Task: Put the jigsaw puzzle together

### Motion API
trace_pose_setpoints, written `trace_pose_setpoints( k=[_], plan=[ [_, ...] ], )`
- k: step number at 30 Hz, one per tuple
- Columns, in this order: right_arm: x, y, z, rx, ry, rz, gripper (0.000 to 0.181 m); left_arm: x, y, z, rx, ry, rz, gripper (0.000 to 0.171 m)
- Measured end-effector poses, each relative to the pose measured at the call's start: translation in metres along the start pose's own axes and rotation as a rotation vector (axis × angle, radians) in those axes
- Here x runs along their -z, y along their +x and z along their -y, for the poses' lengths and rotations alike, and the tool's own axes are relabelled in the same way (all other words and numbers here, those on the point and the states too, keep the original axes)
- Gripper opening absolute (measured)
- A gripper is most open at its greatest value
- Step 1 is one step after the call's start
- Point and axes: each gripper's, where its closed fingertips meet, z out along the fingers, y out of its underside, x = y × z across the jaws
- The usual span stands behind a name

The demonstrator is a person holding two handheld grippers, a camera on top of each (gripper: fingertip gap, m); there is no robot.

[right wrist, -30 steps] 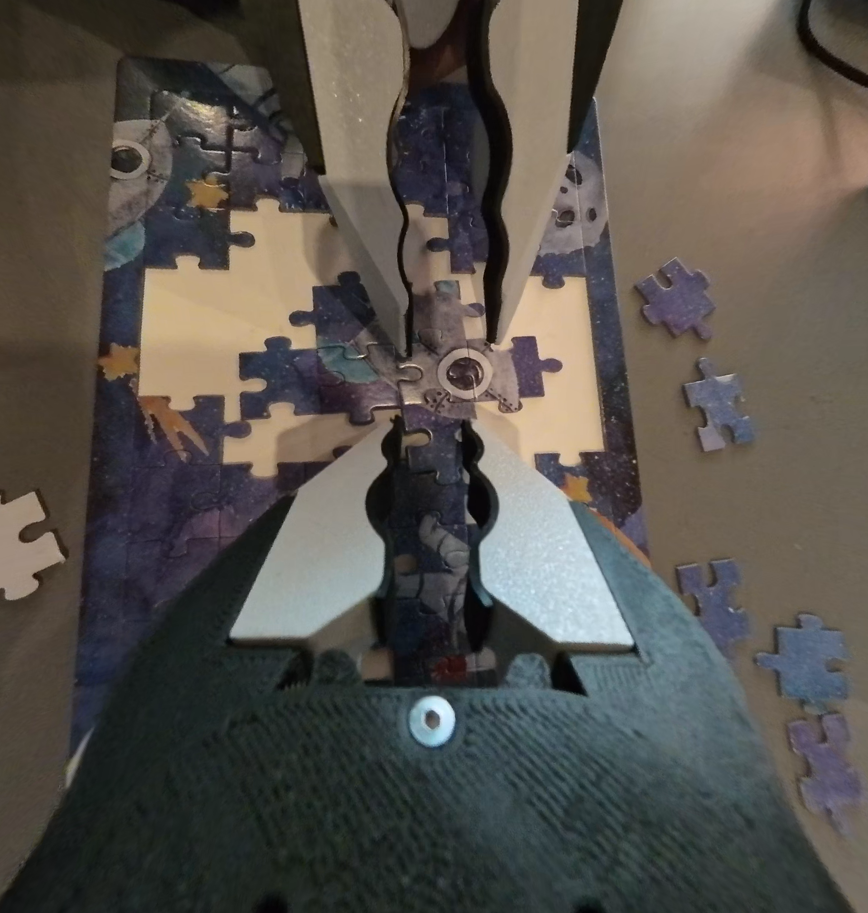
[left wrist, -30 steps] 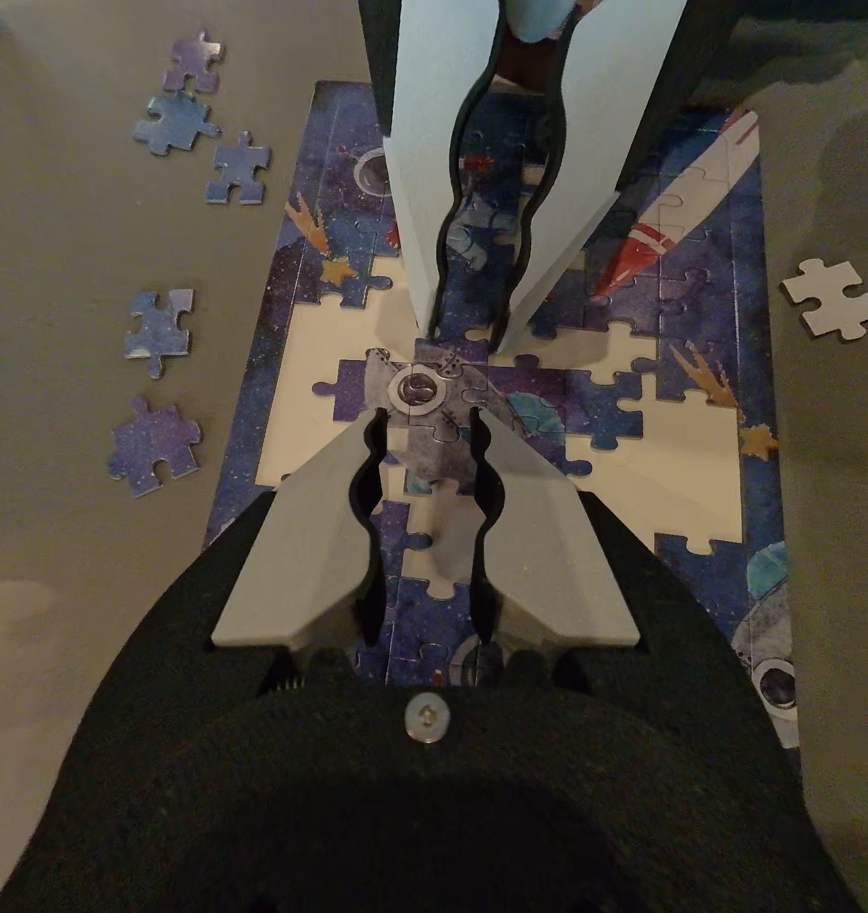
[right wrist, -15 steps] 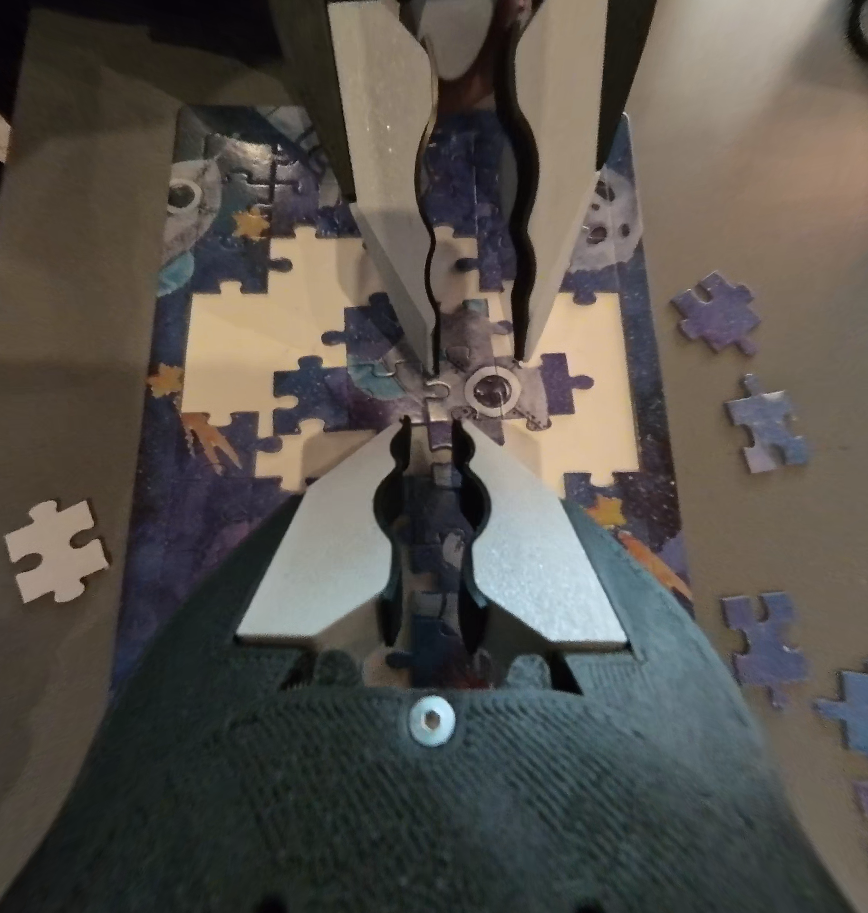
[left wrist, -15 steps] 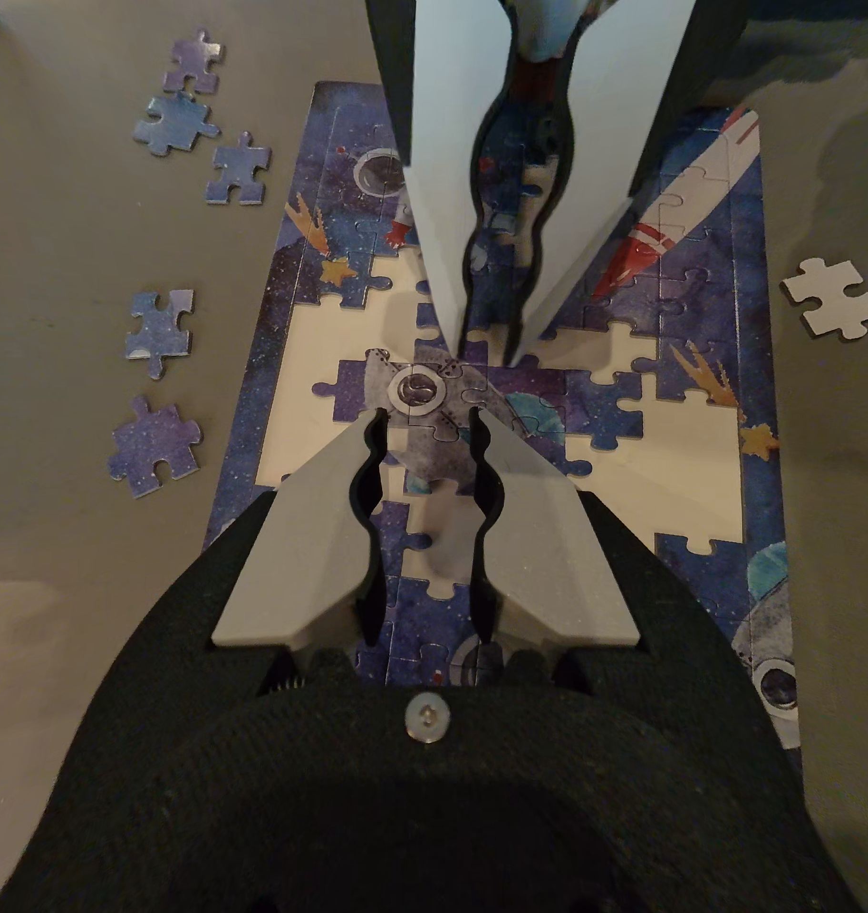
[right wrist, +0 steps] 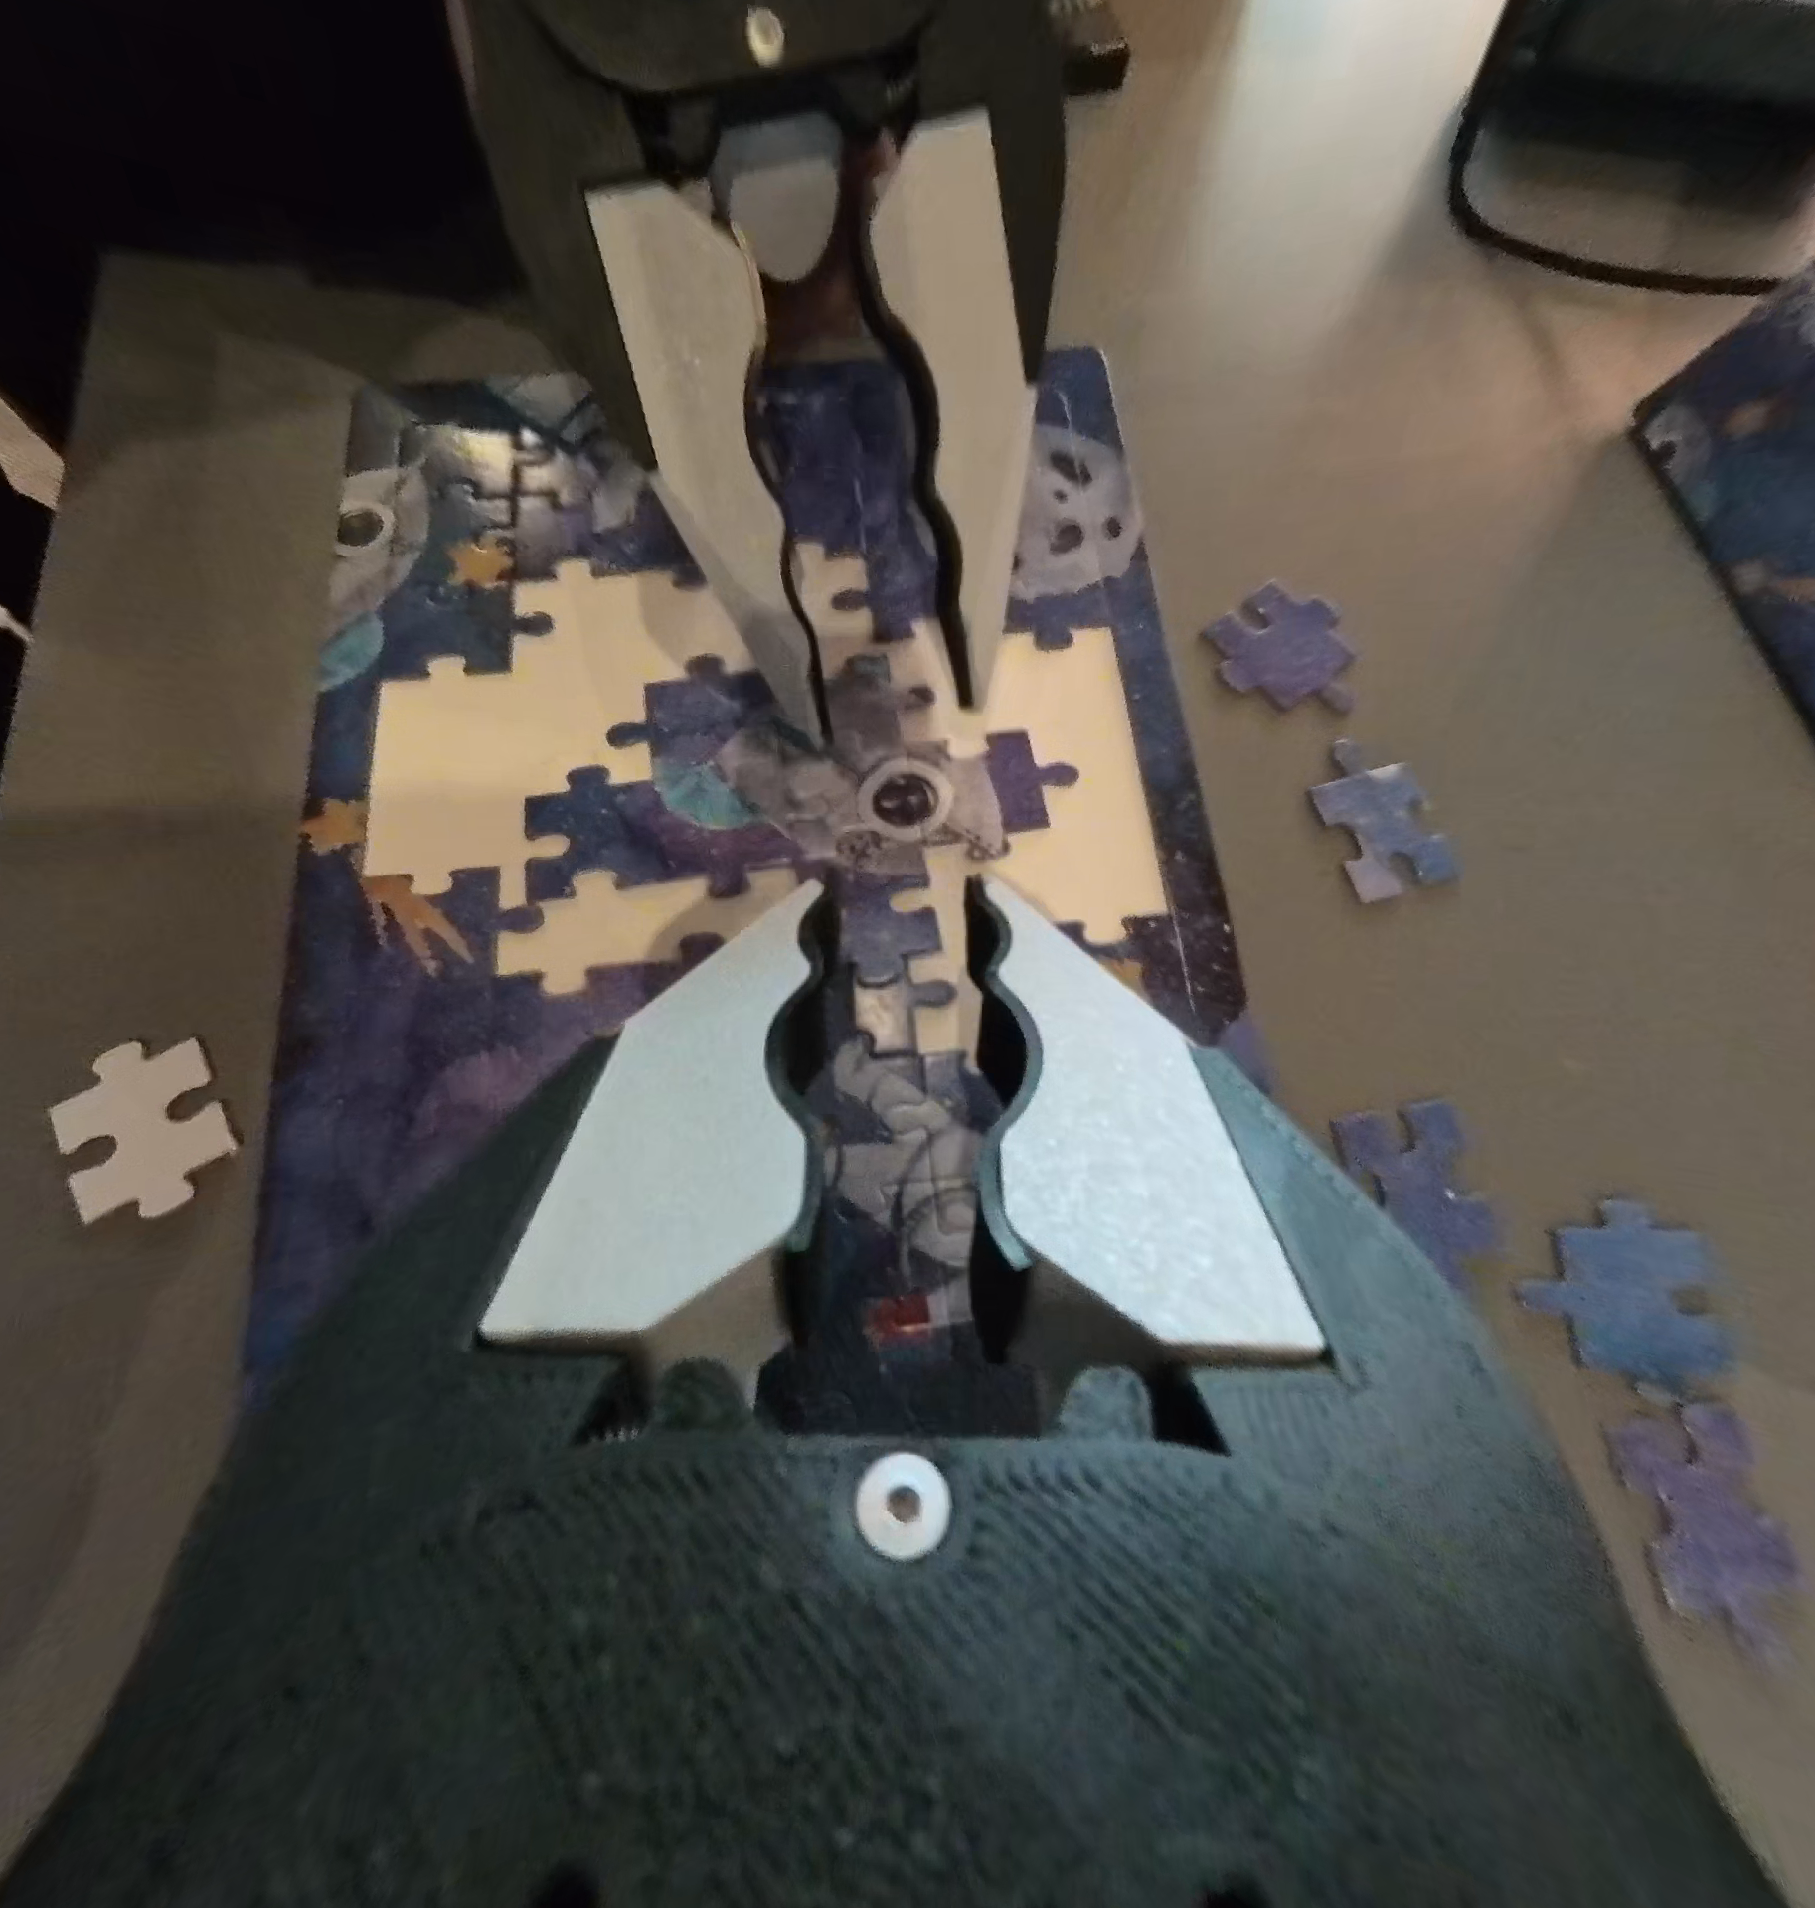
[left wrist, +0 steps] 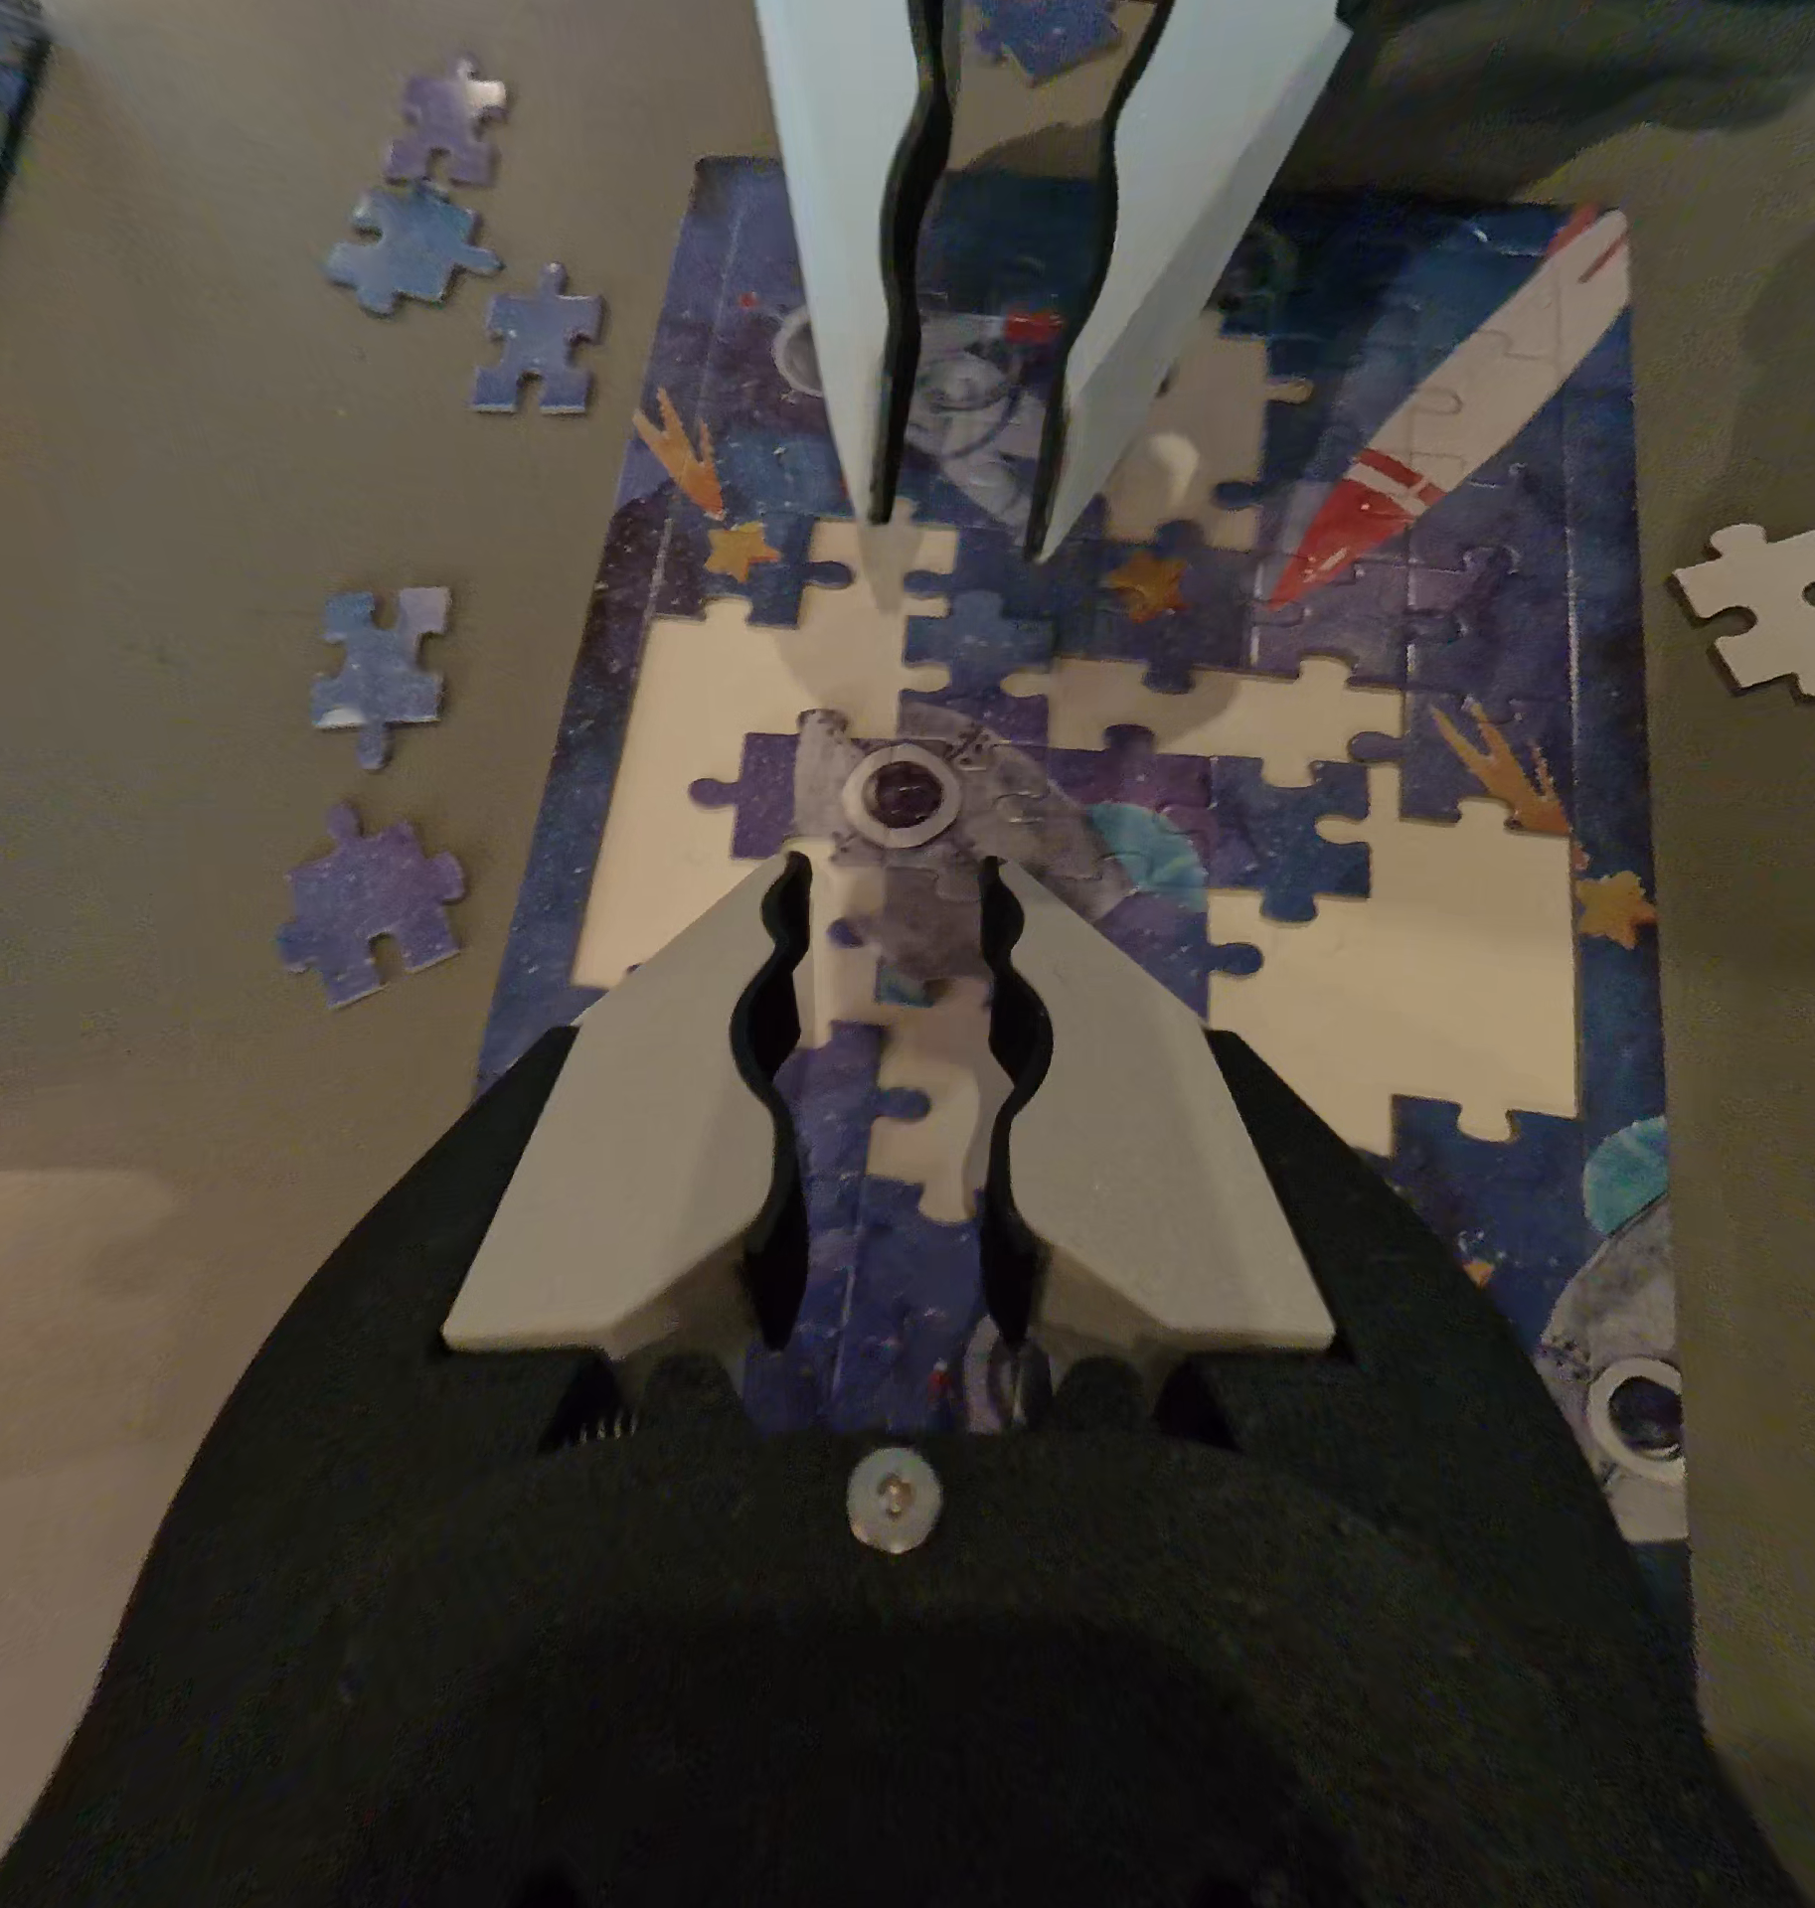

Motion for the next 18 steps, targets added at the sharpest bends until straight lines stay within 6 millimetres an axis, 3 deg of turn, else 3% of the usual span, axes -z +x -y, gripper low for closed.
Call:
trace_pose_setpoints(
  k=[6,12,18],
  plan=[
    [-0.008,0.005,-0.029,-0.016,-0.097,0.018,0.021,0.016,-0.014,0.008,0.048,0.068,0.034,0.023],
    [-0.01,0.001,-0.03,-0.056,-0.07,0.07,0.019,0.028,-0.038,0.01,0.083,0.113,0.149,0.003],
    [-0.012,-0.002,-0.028,-0.05,-0.058,0.083,0.017,0.027,-0.045,0.006,0.109,0.107,0.179,0.001]
  ],
)
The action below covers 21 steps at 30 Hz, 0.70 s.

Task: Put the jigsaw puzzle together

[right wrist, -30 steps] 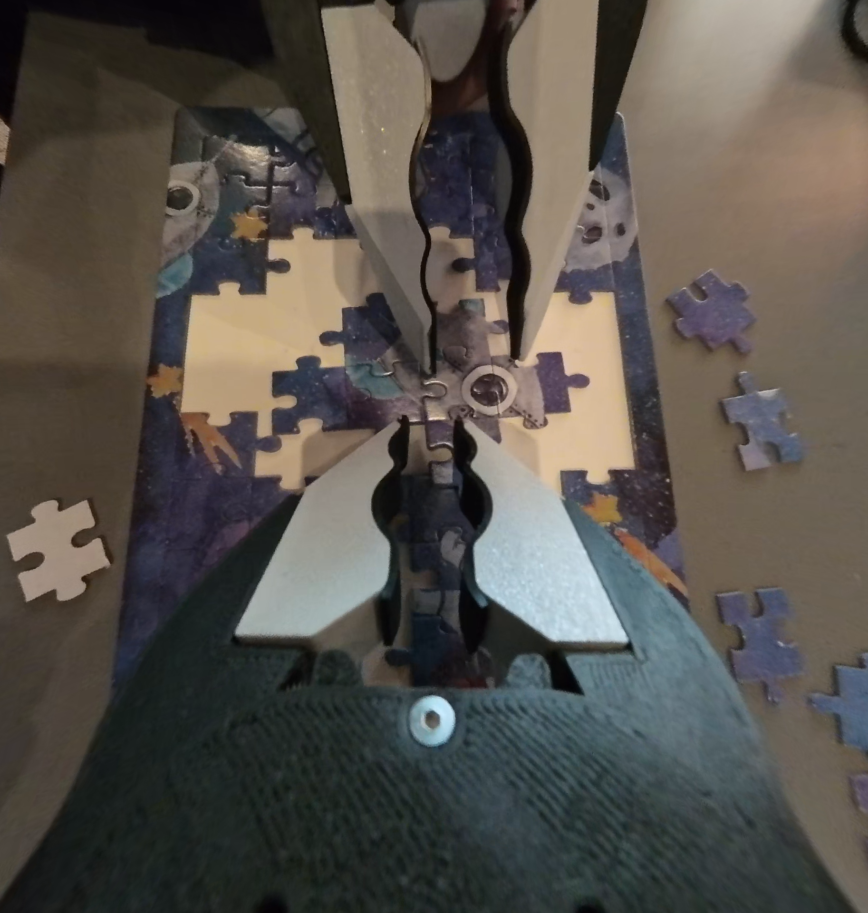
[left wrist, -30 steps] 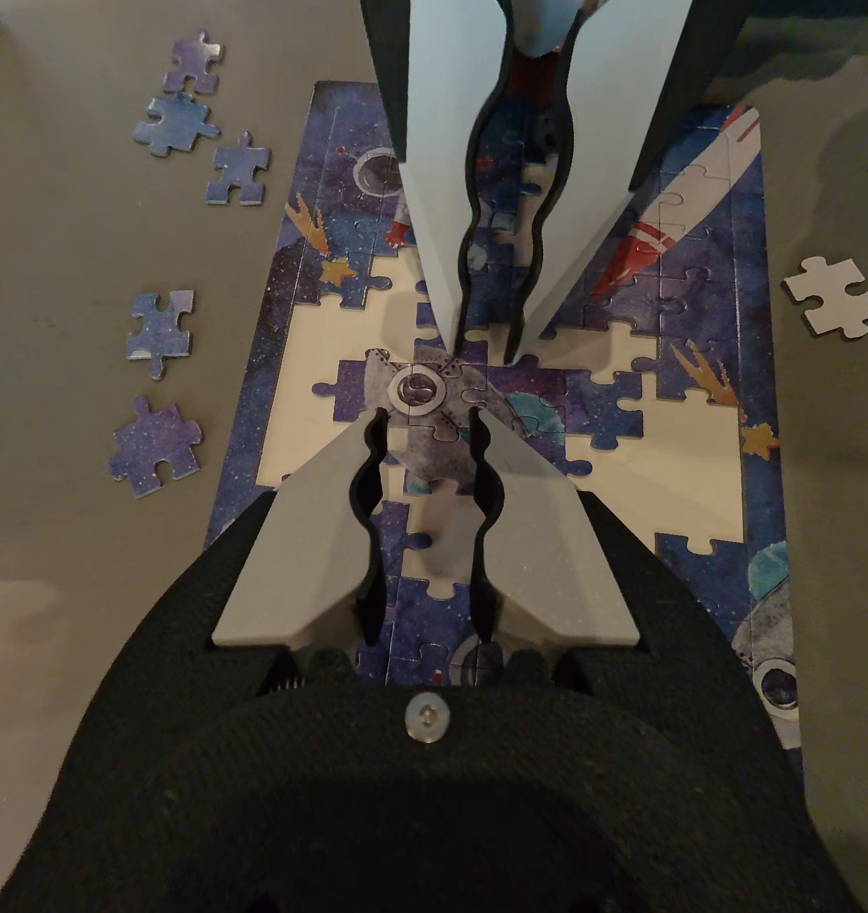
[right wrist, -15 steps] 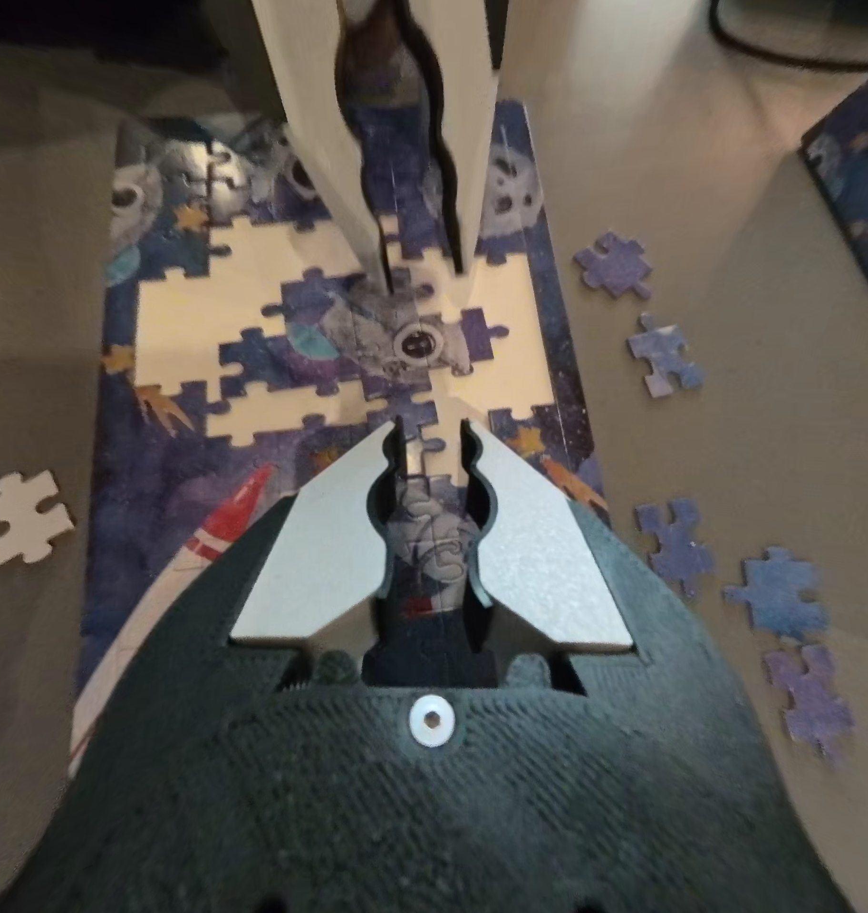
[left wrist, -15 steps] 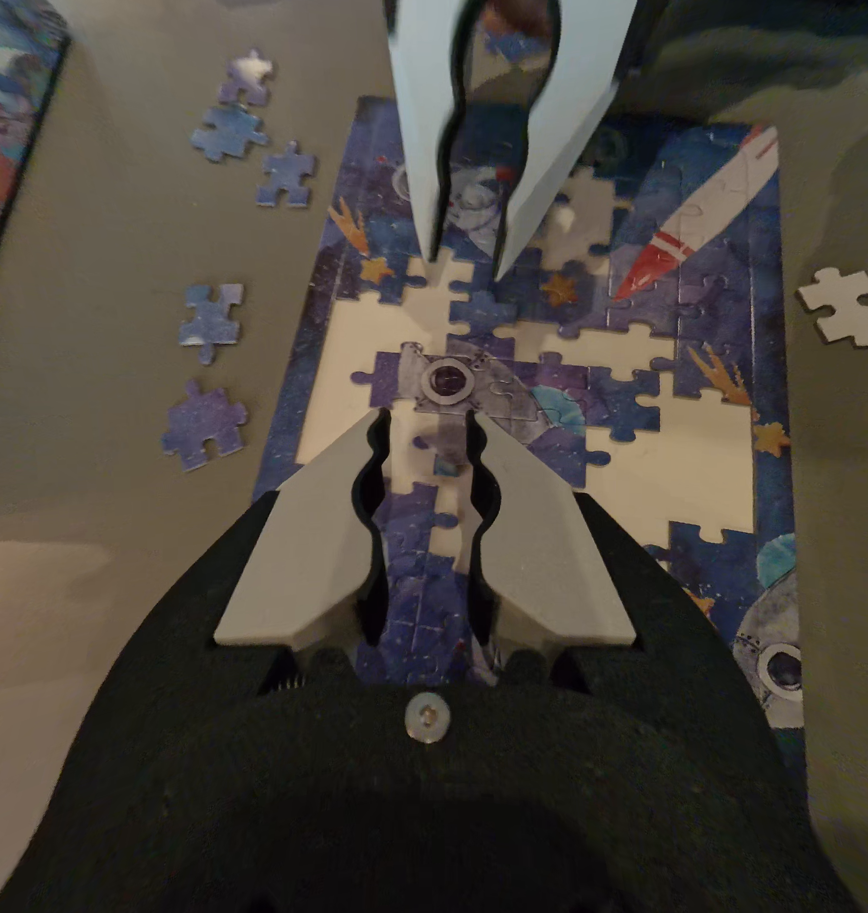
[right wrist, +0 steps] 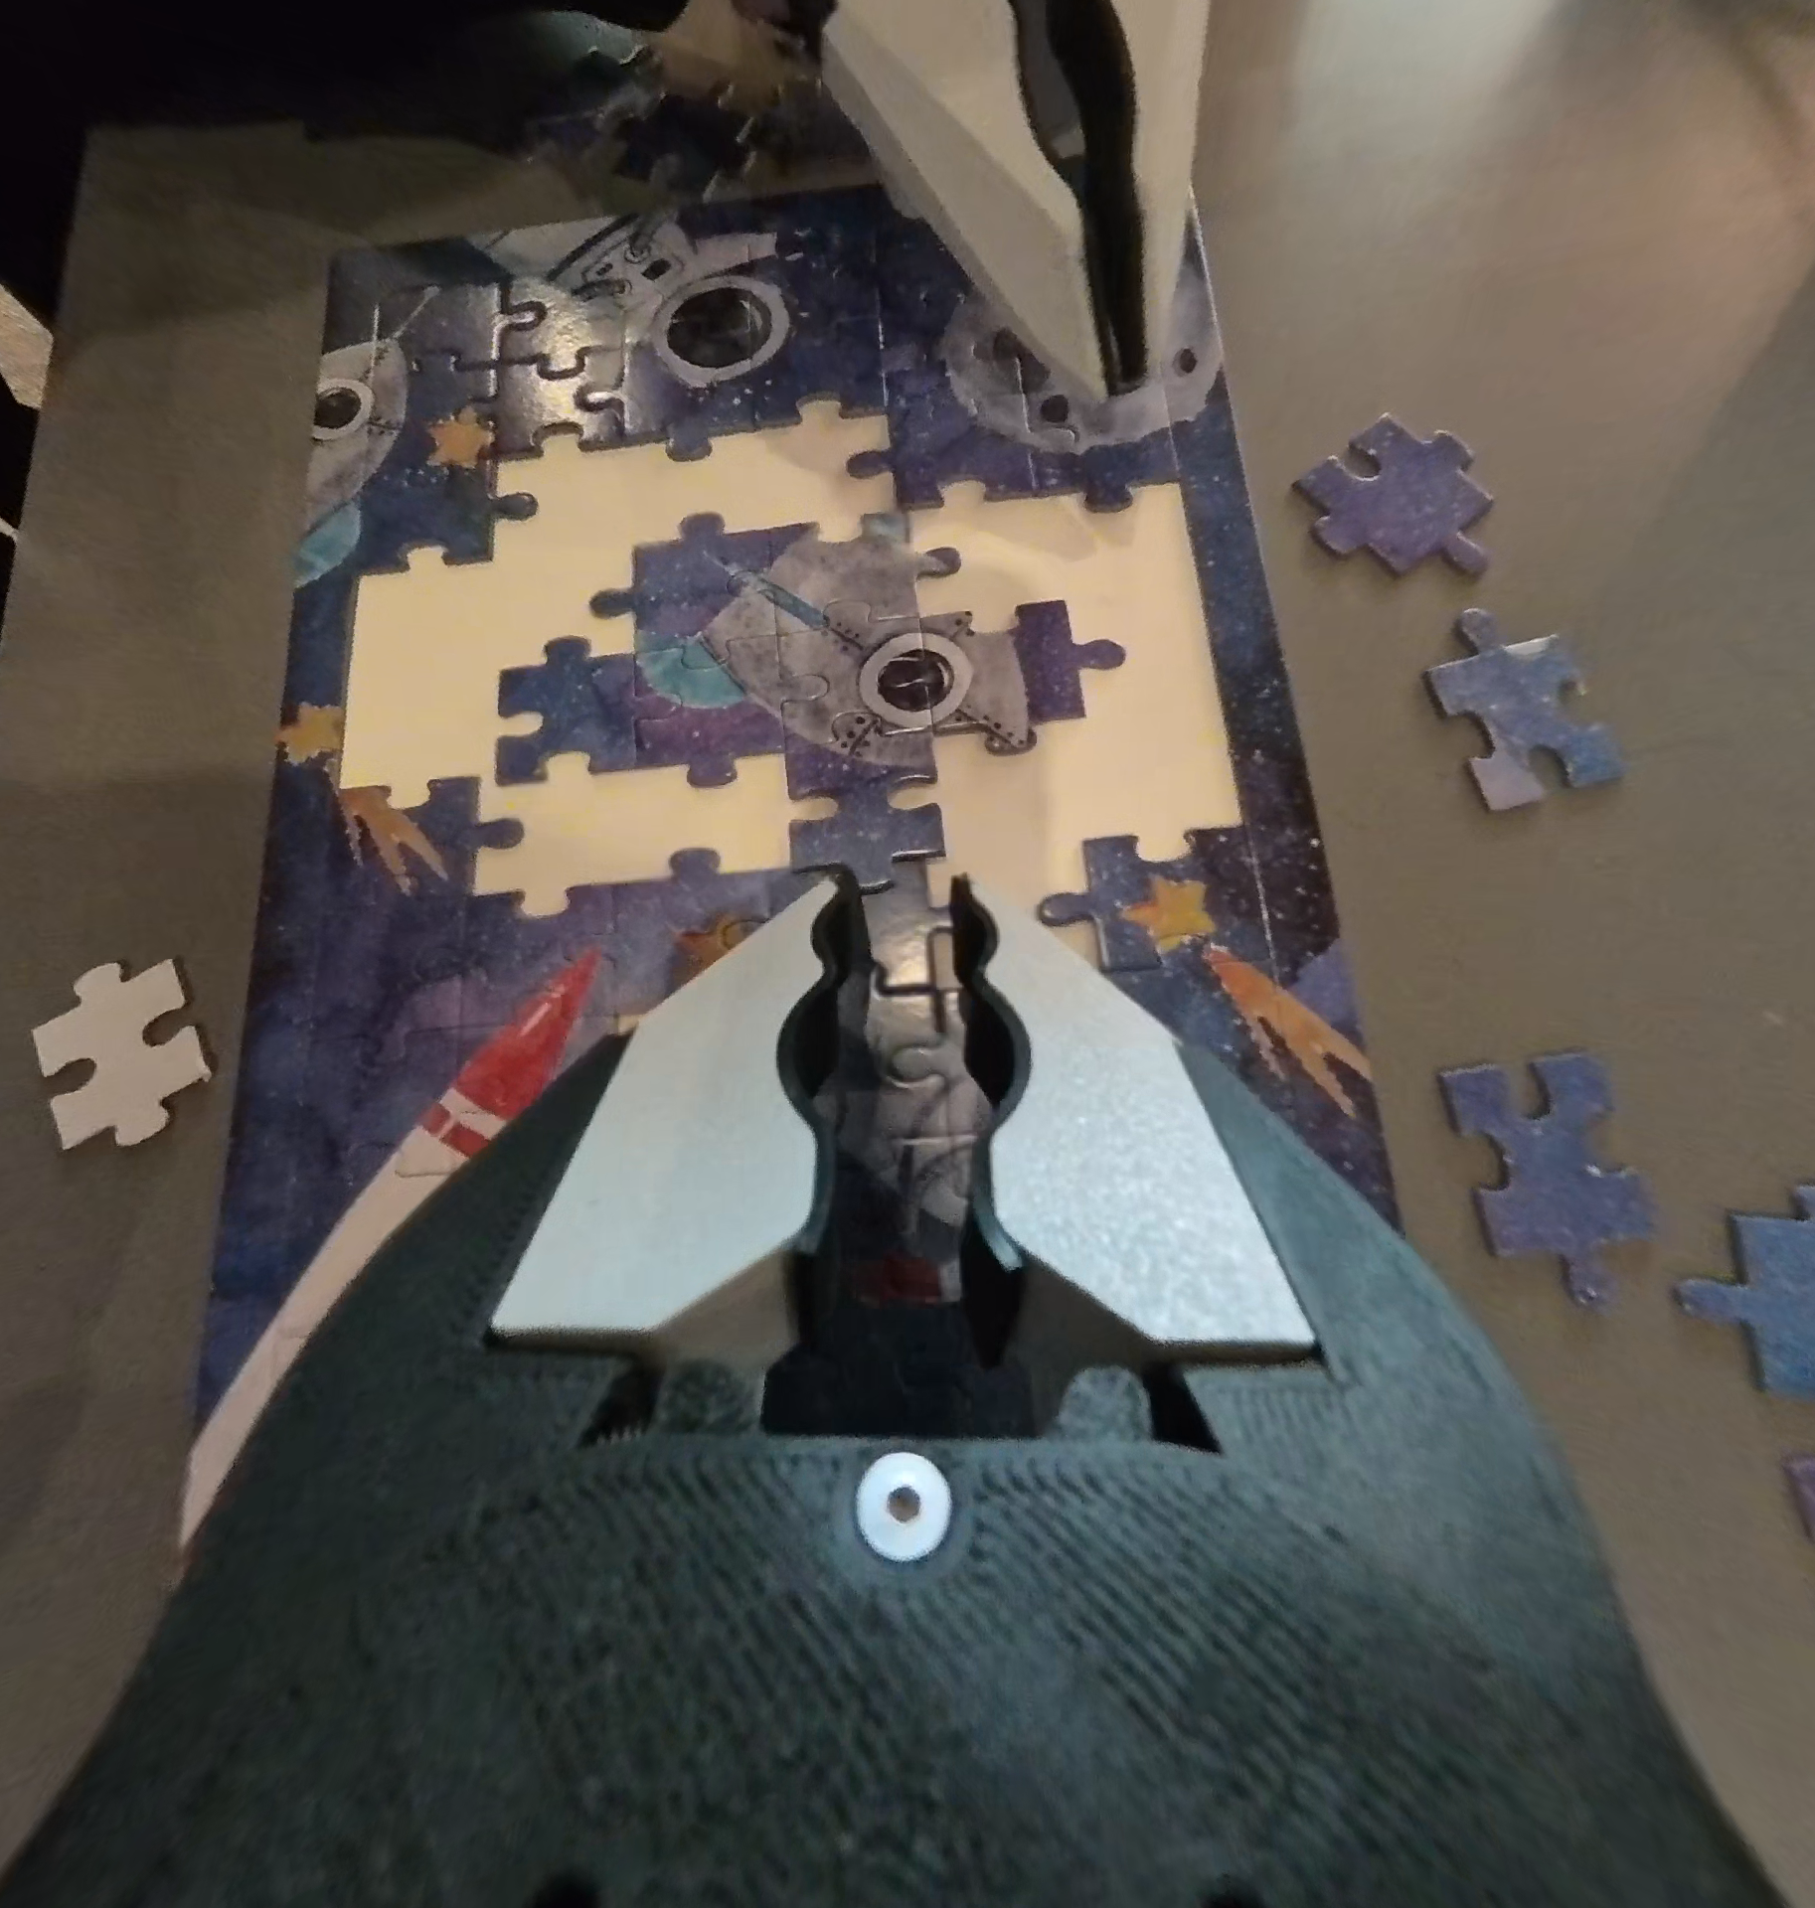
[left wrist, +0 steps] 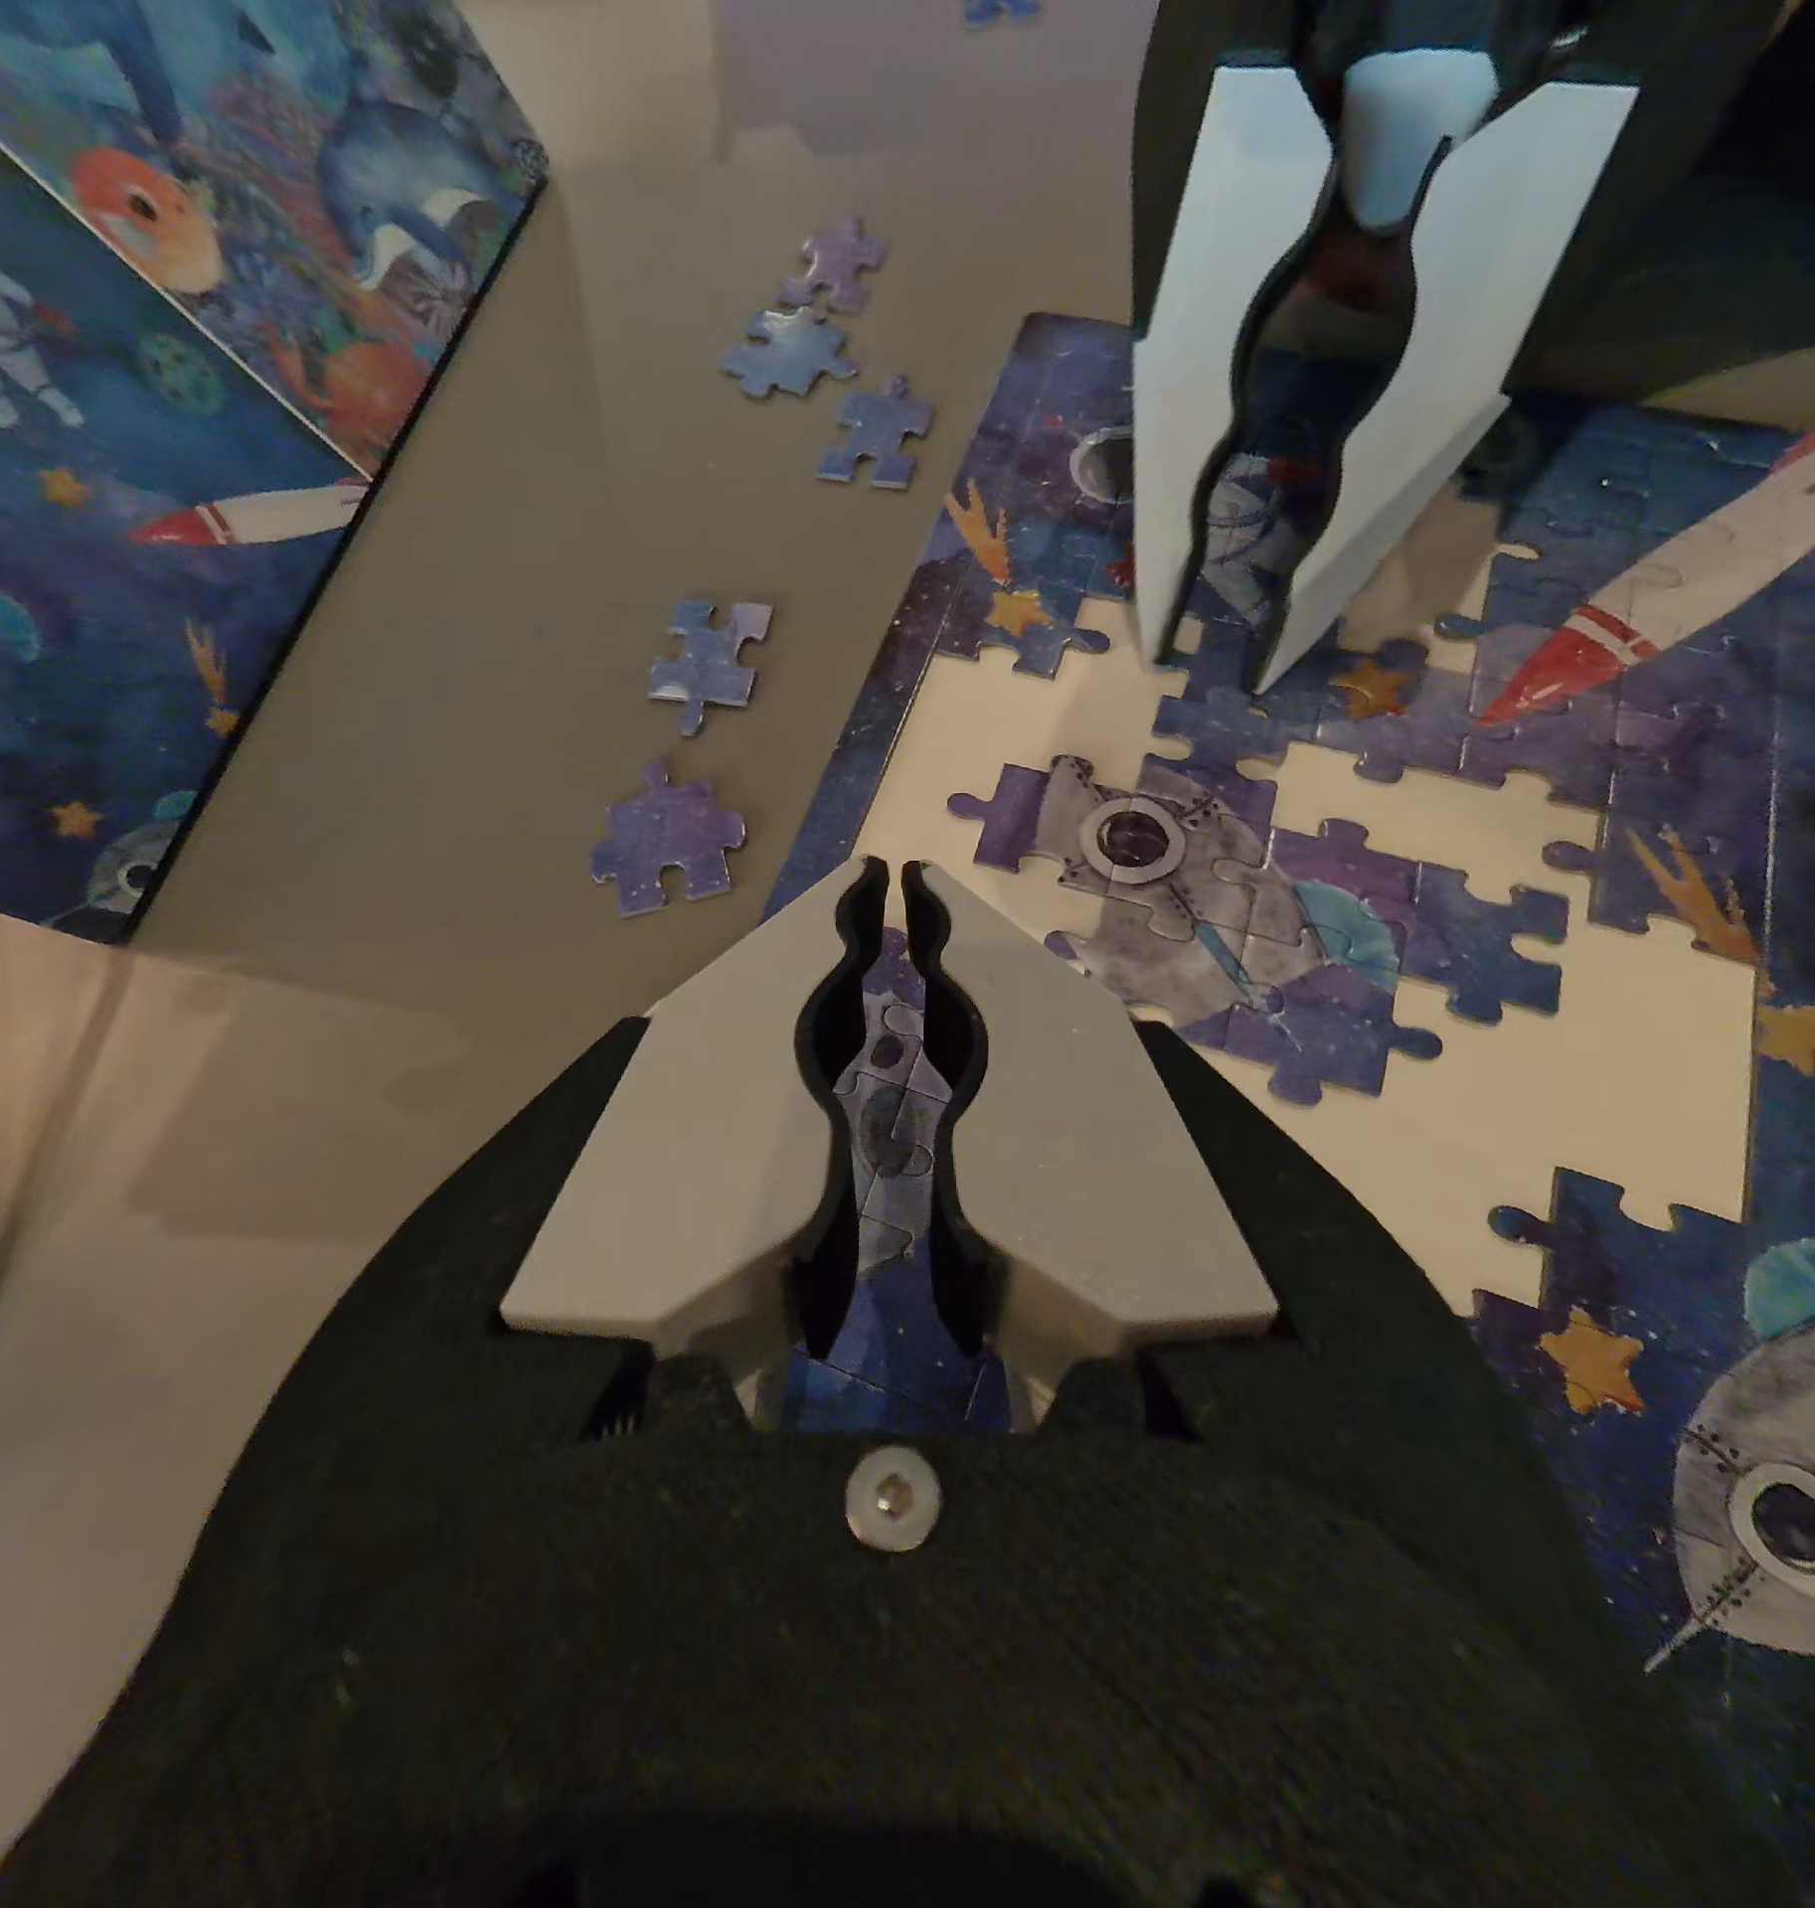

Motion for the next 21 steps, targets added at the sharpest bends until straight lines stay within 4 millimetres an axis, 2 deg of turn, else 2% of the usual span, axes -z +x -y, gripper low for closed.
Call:
trace_pose_setpoints(
  k=[5,12,17,21],
  plan=[
    [-0.005,-0.01,0.003,0.004,0.01,0.041,0.018,-0.002,0.001,-0.001,-0.001,-0.005,-0.006,0.002],
    [-0.003,-0.005,0.004,-0.003,0.015,0.017,0.017,-0.002,0.004,-0.001,-0.005,-0.009,-0.017,0.003],
    [-0.004,-0.013,0.012,0.009,0.05,0.048,0.014,-0.002,0.012,-0.003,-0.02,-0.014,-0.05,0.003],
    [-0.01,-0.014,0.01,0.016,0.035,0.036,0.009,-0.003,0.014,-0.007,-0.027,-0.028,-0.063,0.004]
  ],
)
